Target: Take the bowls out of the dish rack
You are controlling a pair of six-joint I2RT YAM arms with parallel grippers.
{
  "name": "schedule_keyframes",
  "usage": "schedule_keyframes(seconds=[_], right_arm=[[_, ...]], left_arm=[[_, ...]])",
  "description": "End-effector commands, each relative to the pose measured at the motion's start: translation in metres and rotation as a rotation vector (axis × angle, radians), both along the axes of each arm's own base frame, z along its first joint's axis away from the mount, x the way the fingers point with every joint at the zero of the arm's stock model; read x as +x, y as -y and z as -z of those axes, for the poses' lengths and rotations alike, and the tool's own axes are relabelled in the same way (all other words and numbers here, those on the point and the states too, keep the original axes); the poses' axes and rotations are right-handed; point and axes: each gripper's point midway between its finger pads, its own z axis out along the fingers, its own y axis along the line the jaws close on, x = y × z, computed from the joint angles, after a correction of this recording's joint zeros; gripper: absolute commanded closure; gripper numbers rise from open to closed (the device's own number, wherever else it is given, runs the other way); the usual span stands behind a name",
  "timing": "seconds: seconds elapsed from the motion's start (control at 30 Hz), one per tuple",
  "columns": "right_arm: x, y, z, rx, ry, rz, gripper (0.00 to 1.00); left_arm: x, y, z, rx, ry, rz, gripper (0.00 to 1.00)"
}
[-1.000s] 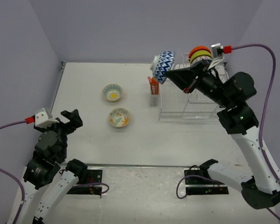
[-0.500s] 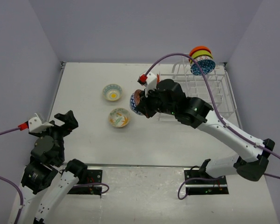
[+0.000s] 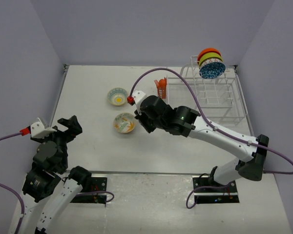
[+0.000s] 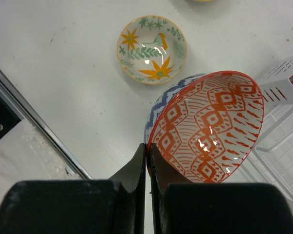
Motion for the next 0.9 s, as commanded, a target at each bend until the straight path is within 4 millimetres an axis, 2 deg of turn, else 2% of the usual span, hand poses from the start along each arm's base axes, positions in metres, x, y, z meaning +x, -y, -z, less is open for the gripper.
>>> schedule_keyframes(seconds=[0.0, 0.33, 0.53, 0.87], right_arm=[[0.005, -0.001, -0.024, 0.021, 0.092, 0.012, 1.0], [-0.017, -0.007, -0.032, 0.078, 0.103, -0.071, 1.0], [-0.017, -0.004, -0.025, 0.033, 0.112, -0.067, 1.0], [-0.017, -0.007, -0.026, 0.031, 0.127, -0.071, 1.0]], left_arm=[[0.001, 0.0, -0.007, -0.018, 0.016, -0.008, 0.0], [0.002, 0.001, -0.006, -0.014, 0.014, -0.004, 0.0], [0.001, -0.001, -0.007, -0.016, 0.02, -0.007, 0.0], [0.0, -0.001, -0.007, -0.018, 0.022, -0.009, 0.0]])
